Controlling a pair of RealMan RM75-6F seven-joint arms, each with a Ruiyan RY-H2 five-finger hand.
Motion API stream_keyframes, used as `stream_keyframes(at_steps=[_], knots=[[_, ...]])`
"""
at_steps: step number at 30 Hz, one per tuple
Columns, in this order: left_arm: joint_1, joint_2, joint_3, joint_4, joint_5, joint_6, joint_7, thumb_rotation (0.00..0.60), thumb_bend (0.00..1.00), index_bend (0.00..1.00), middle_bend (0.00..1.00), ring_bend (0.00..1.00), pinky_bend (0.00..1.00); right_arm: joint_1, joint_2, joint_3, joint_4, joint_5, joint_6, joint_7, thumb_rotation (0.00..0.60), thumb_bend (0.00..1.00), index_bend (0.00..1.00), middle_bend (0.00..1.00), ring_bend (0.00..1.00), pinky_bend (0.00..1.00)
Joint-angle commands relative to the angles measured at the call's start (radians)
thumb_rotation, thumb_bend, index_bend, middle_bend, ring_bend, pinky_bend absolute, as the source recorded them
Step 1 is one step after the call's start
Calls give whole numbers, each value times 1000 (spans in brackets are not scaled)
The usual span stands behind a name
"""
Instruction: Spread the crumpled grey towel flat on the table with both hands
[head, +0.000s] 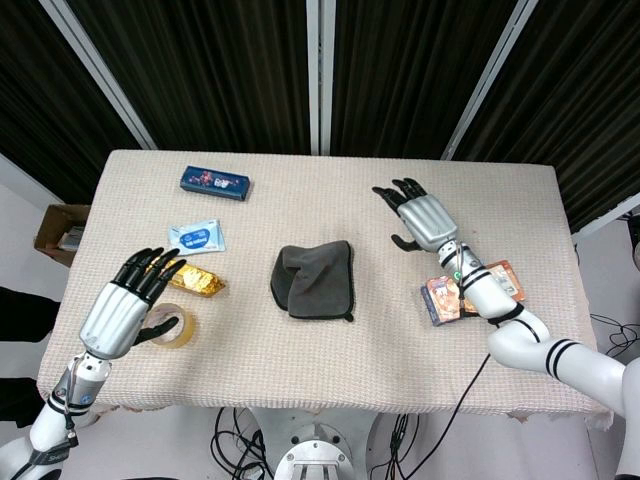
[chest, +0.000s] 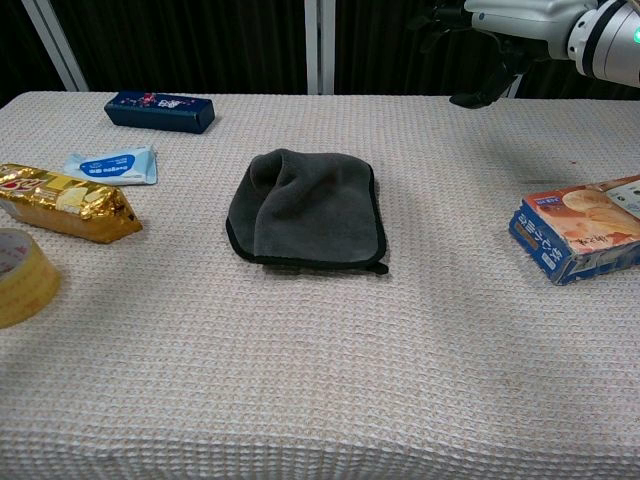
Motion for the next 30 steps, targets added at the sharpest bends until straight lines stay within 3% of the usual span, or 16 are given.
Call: stream_keyframes(at_steps=[1, 10, 16, 19, 22, 30], knots=[[1, 1, 1, 1, -3, 2, -2, 600, 0, 110, 93, 109, 162, 2, -6, -1, 5, 3, 1, -3, 600, 270, 77, 151, 0, 0], [8, 3, 13, 0, -12, 6, -4, 600, 0, 110, 93, 109, 163, -4, -10, -24, -20, -29, 38, -34, 600, 270, 111, 153, 0, 0], [27, 2, 21, 8, -53, 2, -19, 600, 0, 110, 93, 109, 163, -35, -35, -100, -91, -171, 147, -16, 600, 194, 339, 181, 0, 0], [39, -1, 24, 13, -73, 4, -27, 600, 0, 110, 93, 109, 163, -45, -88, -145, -61, -232, 182, -3, 600, 137, 464, 201, 0, 0], [49, -2, 32, 17, -85, 3, -33, 600, 0, 109, 93, 109, 163, -51, -153, -174, 3, -264, 199, 6, 600, 118, 529, 211, 0, 0], [74, -1, 44, 30, -108, 8, -51, 600, 0, 109, 93, 109, 163, -55, -280, -213, 155, -301, 219, 62, 600, 109, 544, 215, 0, 0]])
